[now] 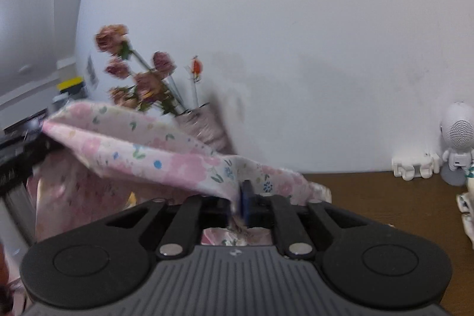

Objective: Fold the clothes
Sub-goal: 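Lift the floral dress with both grippers, shaking it out in the air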

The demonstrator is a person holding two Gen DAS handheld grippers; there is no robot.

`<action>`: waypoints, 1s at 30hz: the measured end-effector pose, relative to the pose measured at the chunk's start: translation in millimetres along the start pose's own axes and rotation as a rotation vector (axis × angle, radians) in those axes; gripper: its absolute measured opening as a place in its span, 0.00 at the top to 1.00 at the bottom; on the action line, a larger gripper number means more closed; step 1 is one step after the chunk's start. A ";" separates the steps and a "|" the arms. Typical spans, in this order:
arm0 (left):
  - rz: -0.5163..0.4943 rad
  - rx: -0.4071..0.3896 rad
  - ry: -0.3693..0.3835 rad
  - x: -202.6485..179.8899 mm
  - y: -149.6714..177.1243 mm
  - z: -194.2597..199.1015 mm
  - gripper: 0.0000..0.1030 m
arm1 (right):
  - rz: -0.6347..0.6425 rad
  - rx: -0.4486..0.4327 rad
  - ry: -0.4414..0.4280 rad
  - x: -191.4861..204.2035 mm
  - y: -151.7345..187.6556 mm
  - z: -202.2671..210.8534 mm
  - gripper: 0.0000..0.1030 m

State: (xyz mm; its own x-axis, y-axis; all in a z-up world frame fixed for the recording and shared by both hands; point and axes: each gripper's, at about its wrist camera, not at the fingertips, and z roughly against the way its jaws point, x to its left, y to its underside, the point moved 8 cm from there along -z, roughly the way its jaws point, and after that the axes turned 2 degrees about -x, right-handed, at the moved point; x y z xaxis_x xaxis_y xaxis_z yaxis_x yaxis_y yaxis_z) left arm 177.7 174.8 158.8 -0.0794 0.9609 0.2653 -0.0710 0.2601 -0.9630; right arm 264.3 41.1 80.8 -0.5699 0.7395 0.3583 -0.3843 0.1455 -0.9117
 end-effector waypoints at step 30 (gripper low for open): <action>-0.013 0.247 0.136 -35.9 38.3 93.7 0.94 | 0.059 0.077 -0.127 7.2 4.8 328.4 0.94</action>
State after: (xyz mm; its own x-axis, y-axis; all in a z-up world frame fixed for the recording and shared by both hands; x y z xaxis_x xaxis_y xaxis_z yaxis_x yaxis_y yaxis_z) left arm 84.6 141.3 116.8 0.0563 0.9658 0.2531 -0.3122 0.2578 -0.9144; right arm 19.8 -168.7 145.2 -0.6787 0.6553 0.3316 -0.3992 0.0499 -0.9155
